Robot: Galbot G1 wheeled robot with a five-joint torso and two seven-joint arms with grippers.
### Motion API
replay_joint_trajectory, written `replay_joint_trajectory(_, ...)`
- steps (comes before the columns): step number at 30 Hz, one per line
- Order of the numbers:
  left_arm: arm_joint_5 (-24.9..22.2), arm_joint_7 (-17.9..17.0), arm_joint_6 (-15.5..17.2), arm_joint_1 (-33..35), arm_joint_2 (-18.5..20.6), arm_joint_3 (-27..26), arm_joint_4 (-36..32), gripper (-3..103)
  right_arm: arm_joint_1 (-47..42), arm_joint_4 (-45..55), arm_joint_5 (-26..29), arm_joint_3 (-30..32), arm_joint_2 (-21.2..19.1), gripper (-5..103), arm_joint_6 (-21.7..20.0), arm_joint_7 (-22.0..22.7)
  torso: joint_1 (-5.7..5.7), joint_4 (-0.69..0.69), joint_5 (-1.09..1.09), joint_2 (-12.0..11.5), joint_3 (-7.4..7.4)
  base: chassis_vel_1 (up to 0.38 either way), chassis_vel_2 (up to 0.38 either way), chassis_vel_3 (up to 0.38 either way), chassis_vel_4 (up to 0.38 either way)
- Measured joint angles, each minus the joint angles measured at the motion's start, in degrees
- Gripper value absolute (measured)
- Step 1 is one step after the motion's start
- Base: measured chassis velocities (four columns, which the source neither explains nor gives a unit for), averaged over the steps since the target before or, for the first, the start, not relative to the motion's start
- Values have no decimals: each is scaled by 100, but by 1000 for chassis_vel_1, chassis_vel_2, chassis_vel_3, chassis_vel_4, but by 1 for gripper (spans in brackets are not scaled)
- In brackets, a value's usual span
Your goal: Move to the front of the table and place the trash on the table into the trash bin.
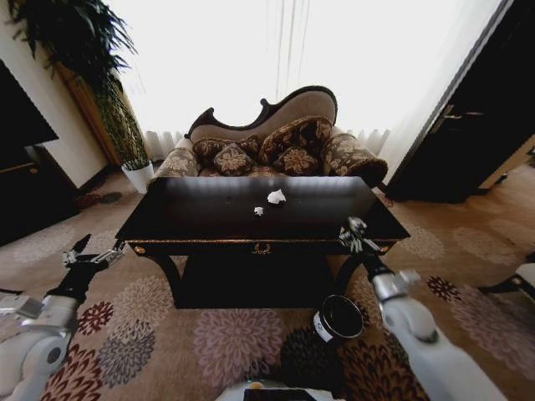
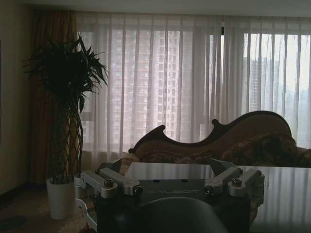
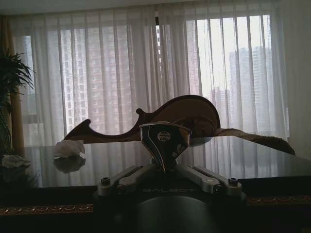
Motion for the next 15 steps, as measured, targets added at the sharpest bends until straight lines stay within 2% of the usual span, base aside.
replay_joint_trajectory(2,0,0,0,0,0,0,0,100,-286,-88,-31,200,367,0,185,-84,0,0,2,-1,0,0,0,0,0)
replay_joint_trajectory(3,0,0,0,0,0,0,0,100,-286,-88,-31,200,367,0,185,-84,0,0,2,-1,0,0,0,0,0)
replay_joint_trajectory(8,0,0,0,0,0,0,0,100,-724,-595,-212,205,1008,0,666,-218,-1,-1,-1,-1,0,0,0,0,0)
replay_joint_trajectory(10,0,0,0,0,0,0,0,100,-734,-645,-222,183,1047,0,689,-219,-1,-1,-1,0,0,0,0,0,0)
replay_joint_trajectory(13,0,0,0,0,0,0,0,100,-596,-1370,-537,-218,1320,0,962,-216,0,-1,2,-1,1,0,0,0,0)
replay_joint_trajectory(15,0,0,0,0,0,0,0,100,-580,-1425,-562,-243,1331,0,979,-216,0,0,2,-1,1,0,0,0,0)
